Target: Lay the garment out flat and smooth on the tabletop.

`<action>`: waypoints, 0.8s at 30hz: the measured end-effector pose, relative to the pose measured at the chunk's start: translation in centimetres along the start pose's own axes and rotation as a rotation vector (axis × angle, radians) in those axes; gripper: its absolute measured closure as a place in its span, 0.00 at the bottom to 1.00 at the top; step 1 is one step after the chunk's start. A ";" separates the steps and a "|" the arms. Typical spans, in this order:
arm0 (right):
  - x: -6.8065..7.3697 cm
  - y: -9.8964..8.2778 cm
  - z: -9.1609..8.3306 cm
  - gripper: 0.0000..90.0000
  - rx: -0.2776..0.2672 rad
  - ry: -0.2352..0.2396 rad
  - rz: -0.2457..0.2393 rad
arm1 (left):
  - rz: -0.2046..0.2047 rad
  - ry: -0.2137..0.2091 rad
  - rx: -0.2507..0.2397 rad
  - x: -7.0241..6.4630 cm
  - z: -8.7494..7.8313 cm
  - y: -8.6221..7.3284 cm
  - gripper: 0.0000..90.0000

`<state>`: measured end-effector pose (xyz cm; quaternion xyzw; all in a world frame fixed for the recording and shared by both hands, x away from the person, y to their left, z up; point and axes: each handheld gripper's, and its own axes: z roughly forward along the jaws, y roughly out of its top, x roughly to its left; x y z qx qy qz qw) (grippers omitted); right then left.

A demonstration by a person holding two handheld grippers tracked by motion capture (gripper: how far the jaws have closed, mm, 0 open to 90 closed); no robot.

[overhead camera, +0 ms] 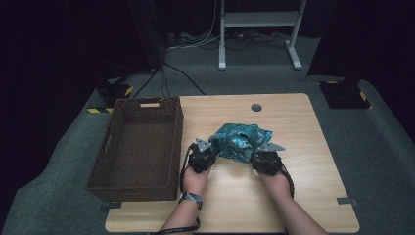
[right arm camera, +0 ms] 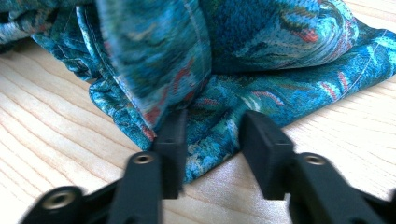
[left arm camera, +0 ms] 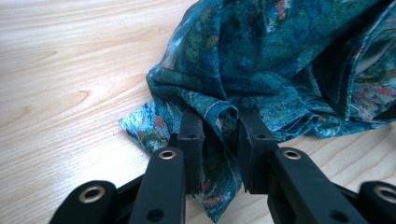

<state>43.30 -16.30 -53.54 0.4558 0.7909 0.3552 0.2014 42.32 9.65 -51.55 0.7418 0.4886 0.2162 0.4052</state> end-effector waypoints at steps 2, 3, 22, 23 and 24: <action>-0.1 0.0 0.0 0.77 0.004 0.001 -0.006 | -0.005 0.000 -0.004 0.0 -0.1 0.1 0.82; -0.1 0.1 -0.1 0.81 0.006 0.003 -0.010 | -0.003 0.000 -0.005 0.0 -0.1 0.1 0.82; -3.4 -3.7 -4.5 0.97 0.013 0.002 -0.014 | -0.020 0.012 -0.013 0.2 -0.7 -0.1 0.87; -3.7 -3.9 -4.8 0.97 0.018 -0.001 -0.011 | -0.019 0.013 -0.013 0.3 -0.7 -0.1 0.87; -3.9 -4.1 -5.1 0.97 0.023 -0.007 -0.016 | -0.020 0.014 -0.014 0.3 -0.8 -0.1 0.87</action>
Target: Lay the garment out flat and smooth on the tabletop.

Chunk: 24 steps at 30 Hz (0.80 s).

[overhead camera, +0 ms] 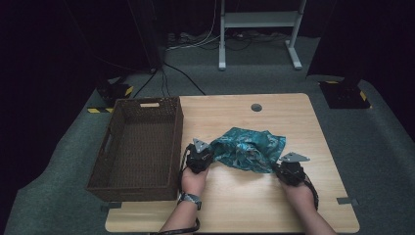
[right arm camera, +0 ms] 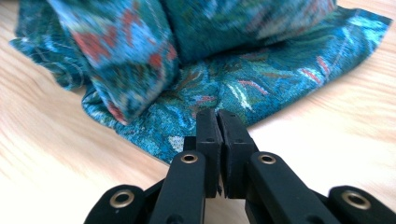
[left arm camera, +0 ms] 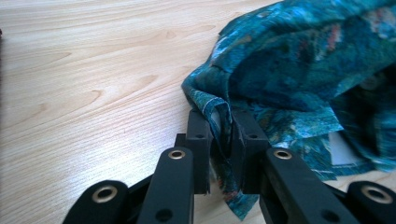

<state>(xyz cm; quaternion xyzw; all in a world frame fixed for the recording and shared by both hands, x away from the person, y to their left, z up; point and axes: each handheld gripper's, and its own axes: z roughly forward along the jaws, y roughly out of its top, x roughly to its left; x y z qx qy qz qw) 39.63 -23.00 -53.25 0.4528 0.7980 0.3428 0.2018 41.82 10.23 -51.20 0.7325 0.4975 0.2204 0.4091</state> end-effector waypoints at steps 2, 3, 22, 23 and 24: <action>-0.7 -0.4 -0.6 0.97 0.013 -0.010 -0.007 | -0.003 0.002 -0.001 0.1 -0.1 0.0 0.88; -0.9 -0.5 -0.8 0.97 0.018 -0.014 -0.011 | -0.004 0.002 -0.002 0.1 -0.1 0.0 0.88; -7.9 -5.0 -6.0 0.96 0.055 -0.144 0.063 | -0.032 0.022 -0.010 1.0 -0.9 0.0 0.88; -8.1 -5.1 -6.0 0.96 0.051 -0.145 0.068 | -0.029 0.025 -0.008 1.0 -0.9 0.1 0.88; -8.1 -5.1 -6.1 0.94 0.048 -0.147 0.075 | -0.026 0.026 -0.007 0.9 -0.9 0.1 0.88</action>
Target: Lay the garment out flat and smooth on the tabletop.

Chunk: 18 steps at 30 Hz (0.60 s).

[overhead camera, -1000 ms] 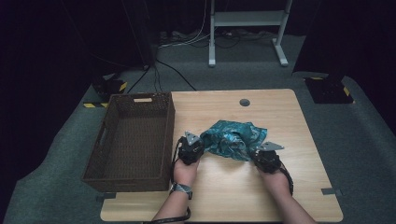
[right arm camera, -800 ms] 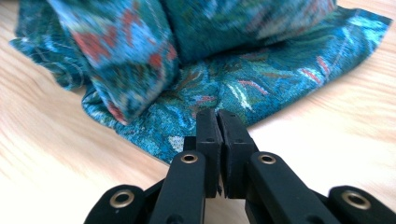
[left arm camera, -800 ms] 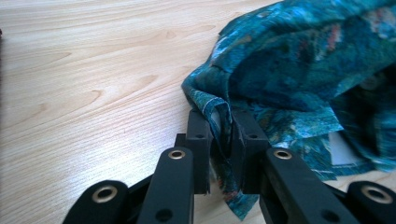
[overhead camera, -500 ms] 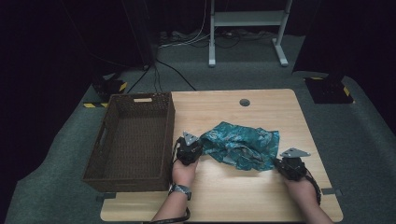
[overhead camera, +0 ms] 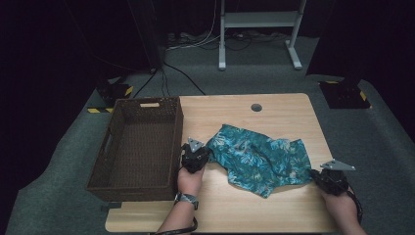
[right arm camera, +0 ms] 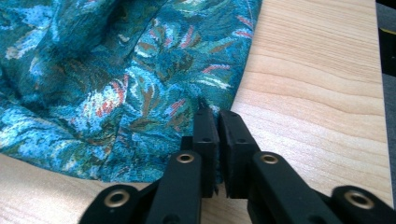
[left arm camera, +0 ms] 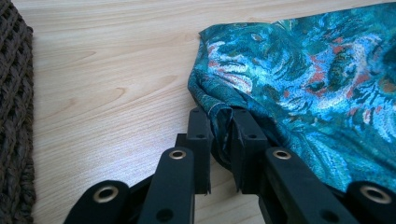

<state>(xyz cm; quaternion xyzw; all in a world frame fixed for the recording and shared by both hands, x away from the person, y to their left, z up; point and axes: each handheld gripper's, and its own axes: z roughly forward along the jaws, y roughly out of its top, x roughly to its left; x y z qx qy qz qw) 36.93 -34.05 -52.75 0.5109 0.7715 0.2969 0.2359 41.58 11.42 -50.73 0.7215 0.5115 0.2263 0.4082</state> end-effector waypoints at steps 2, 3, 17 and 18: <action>0.1 0.0 0.0 0.88 -0.004 -0.011 0.007 | 0.004 0.003 0.002 -0.1 0.0 -0.1 0.87; 0.1 0.1 0.0 0.85 -0.006 -0.015 0.004 | 0.007 0.008 0.002 -0.1 0.0 -0.1 0.86; 1.6 0.5 -0.5 0.53 -0.067 0.007 0.042 | 0.030 0.023 0.083 0.2 1.6 -1.0 0.47; 1.6 0.5 -0.4 0.51 -0.064 0.006 0.046 | 0.036 0.018 0.089 0.1 1.8 -1.0 0.46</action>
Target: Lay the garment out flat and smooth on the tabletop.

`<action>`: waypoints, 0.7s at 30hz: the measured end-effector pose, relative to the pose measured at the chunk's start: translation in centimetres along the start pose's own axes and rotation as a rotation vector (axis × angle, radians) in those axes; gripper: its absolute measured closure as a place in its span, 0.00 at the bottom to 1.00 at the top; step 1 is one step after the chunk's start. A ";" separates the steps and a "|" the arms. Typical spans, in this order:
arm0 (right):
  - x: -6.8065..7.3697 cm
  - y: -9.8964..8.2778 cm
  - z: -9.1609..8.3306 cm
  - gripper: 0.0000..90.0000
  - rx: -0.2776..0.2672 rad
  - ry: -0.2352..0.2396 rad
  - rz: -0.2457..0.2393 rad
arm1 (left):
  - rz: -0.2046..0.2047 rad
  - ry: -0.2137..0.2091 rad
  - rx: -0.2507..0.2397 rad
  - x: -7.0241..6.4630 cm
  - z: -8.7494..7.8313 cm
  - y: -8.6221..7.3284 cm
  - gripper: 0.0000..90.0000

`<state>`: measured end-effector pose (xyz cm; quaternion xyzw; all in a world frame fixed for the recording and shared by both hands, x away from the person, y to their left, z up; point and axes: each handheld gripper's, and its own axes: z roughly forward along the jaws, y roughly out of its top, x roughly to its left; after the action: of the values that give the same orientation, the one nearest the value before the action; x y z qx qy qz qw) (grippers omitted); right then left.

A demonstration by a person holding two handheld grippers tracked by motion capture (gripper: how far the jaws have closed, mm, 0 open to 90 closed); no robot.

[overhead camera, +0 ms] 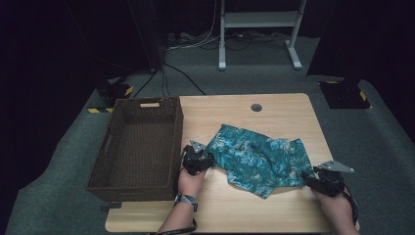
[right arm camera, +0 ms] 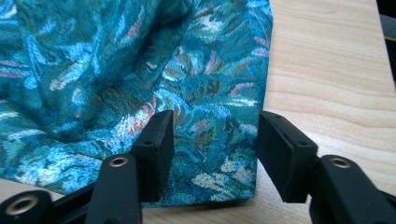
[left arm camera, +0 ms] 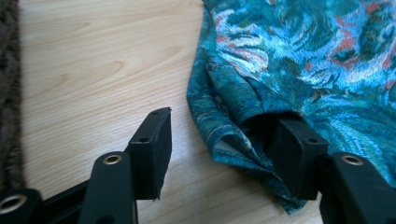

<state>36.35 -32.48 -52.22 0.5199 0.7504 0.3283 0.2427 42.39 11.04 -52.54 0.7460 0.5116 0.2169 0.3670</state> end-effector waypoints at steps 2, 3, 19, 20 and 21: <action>0.0 -0.1 0.2 0.49 0.008 -0.005 0.004 | 0.017 -0.004 0.015 -0.1 0.4 0.1 0.46; -0.1 -0.2 0.3 0.48 0.010 -0.004 0.006 | 0.022 -0.006 0.020 -0.2 0.5 0.2 0.47; -0.9 -0.9 0.3 0.47 0.017 0.010 0.042 | 0.220 0.001 0.013 -0.8 1.0 4.2 0.57; -0.9 -0.9 0.3 0.47 0.016 0.011 0.042 | 0.216 -0.004 0.010 -0.8 1.0 4.3 0.60; -0.9 -0.9 0.3 0.47 0.017 0.011 0.041 | 0.211 -0.009 0.011 -0.8 1.0 4.4 0.63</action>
<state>36.28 -33.50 -53.08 0.5355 0.7436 0.3296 0.2272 45.45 9.09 -49.69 0.7986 0.4297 0.2481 0.3405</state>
